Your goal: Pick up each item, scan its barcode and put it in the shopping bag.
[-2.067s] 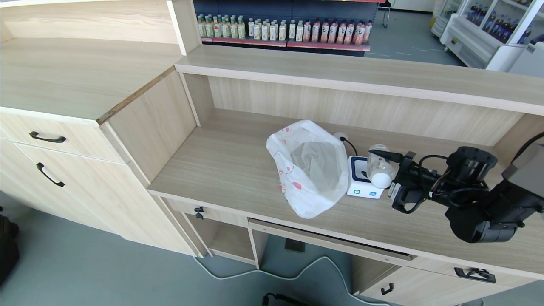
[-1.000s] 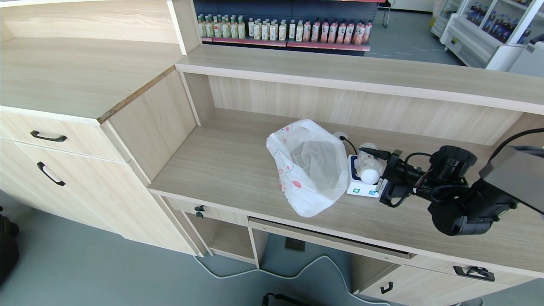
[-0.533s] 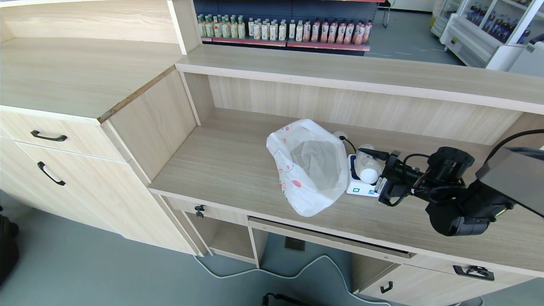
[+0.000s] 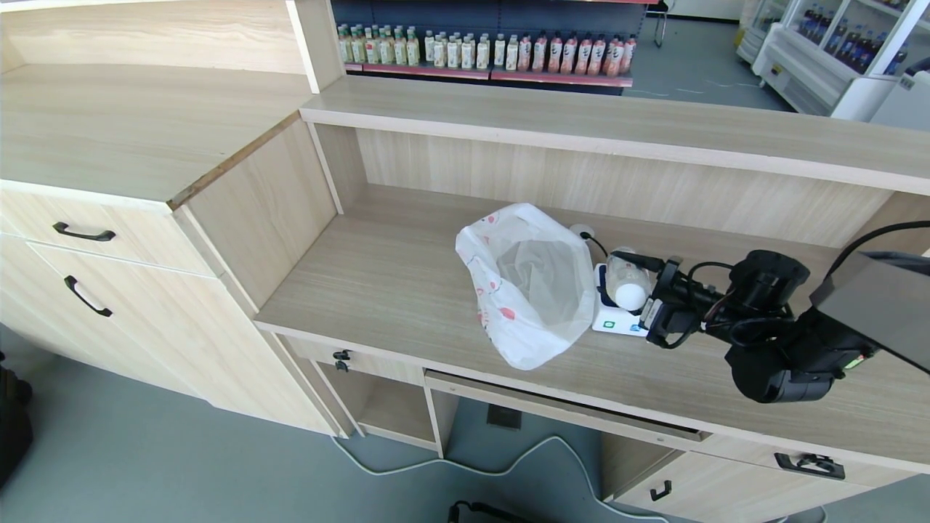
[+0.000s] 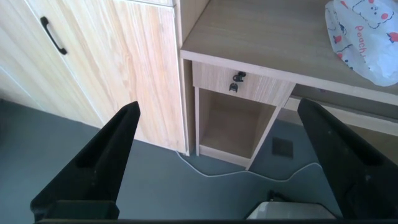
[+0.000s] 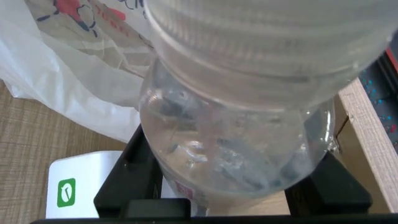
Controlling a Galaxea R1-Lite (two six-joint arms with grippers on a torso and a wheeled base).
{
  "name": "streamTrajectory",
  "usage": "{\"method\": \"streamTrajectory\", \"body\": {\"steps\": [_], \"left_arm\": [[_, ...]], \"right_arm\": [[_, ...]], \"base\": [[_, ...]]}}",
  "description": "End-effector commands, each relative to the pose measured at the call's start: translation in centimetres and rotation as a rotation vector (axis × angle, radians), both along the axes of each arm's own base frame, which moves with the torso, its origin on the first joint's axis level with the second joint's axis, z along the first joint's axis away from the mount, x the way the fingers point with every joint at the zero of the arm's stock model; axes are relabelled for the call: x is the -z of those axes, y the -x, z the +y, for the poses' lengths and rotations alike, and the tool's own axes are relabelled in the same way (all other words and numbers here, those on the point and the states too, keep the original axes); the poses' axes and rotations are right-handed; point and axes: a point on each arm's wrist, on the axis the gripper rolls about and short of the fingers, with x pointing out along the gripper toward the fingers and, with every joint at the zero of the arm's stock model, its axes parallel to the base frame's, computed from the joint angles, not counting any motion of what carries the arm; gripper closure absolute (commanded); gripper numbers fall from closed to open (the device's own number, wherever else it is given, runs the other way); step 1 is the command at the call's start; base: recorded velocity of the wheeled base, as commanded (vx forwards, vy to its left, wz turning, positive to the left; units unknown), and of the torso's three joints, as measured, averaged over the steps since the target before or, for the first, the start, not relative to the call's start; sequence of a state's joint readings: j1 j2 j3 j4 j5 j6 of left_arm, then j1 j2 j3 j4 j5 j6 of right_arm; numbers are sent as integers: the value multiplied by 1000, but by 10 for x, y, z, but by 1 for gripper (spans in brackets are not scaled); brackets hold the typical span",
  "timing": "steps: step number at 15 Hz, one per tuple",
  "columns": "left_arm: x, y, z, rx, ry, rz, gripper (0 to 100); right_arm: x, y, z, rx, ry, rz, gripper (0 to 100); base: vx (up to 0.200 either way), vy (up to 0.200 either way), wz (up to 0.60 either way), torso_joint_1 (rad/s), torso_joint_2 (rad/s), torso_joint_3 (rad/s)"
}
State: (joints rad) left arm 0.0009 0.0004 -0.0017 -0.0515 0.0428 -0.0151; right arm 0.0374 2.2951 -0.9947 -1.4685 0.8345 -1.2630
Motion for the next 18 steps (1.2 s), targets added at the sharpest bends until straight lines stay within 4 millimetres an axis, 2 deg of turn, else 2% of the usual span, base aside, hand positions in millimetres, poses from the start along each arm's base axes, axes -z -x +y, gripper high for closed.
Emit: {"method": "streamTrajectory", "body": {"steps": [1,4,5,6,7,9,11,12,15,18], "left_arm": [[0,0,0,-1,0,-1,0],[0,0,0,-1,0,-1,0],[0,0,0,-1,0,-1,0],[0,0,0,-1,0,-1,0],[0,0,0,-1,0,-1,0],[0,0,0,-1,0,1,0],[0,0,0,-1,0,-1,0],[0,0,0,-1,0,-1,0],[0,0,0,-1,0,-1,0],[0,0,0,-1,0,-1,0]], "right_arm": [[-22,6,-18,33,-55,11,100],[-78,44,-73,142,-305,145,100],[-85,51,-83,172,-347,160,100],[-102,69,-105,255,-461,192,100],[-111,87,-116,339,-580,247,100],[-111,119,-133,524,-737,316,100],[-101,150,-144,711,-813,379,100],[-101,157,-145,771,-835,384,100],[-109,164,-138,942,-903,309,100],[-116,164,-127,902,-899,297,100]], "base": [[0,0,0,0,0,0],[0,0,0,0,0,0],[0,0,0,0,0,0],[0,0,0,0,0,0],[0,0,0,0,0,0],[0,0,0,0,0,0],[0,0,0,0,0,0],[0,0,0,0,0,0],[0,0,0,0,0,0],[0,0,0,0,0,0]]}}
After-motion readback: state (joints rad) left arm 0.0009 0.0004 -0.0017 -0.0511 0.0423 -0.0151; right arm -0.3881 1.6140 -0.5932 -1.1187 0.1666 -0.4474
